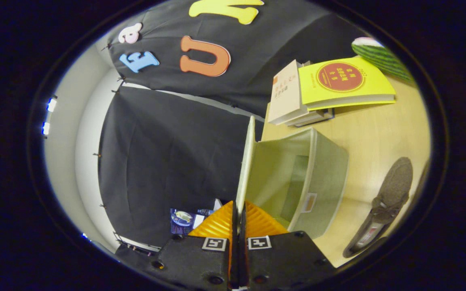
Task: Open the storage box then place both shoes into the box .Put the left shoe in first, then the right shoe, with the right side of both shoes facing outward in a uniform manner.
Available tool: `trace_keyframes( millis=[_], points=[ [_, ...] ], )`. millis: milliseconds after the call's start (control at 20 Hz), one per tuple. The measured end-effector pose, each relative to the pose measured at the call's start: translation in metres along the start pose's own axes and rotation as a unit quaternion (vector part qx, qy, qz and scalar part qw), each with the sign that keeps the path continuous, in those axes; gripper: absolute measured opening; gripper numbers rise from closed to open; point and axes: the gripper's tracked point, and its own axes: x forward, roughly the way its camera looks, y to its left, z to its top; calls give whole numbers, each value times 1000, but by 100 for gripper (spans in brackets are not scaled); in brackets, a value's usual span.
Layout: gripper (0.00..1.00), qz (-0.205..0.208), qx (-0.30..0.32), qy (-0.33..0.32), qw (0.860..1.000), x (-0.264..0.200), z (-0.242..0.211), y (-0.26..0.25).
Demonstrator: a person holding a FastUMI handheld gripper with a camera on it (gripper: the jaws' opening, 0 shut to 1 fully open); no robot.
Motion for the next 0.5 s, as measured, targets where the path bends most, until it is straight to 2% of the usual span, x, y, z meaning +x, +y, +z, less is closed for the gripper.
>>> trace_keyframes(
  millis=[300, 500],
  points=[
    [6, -39, 5, -29, 999, 34, -6, 58],
    [6, -78, -23, -37, 996, 69, -18, 93]
  ],
)
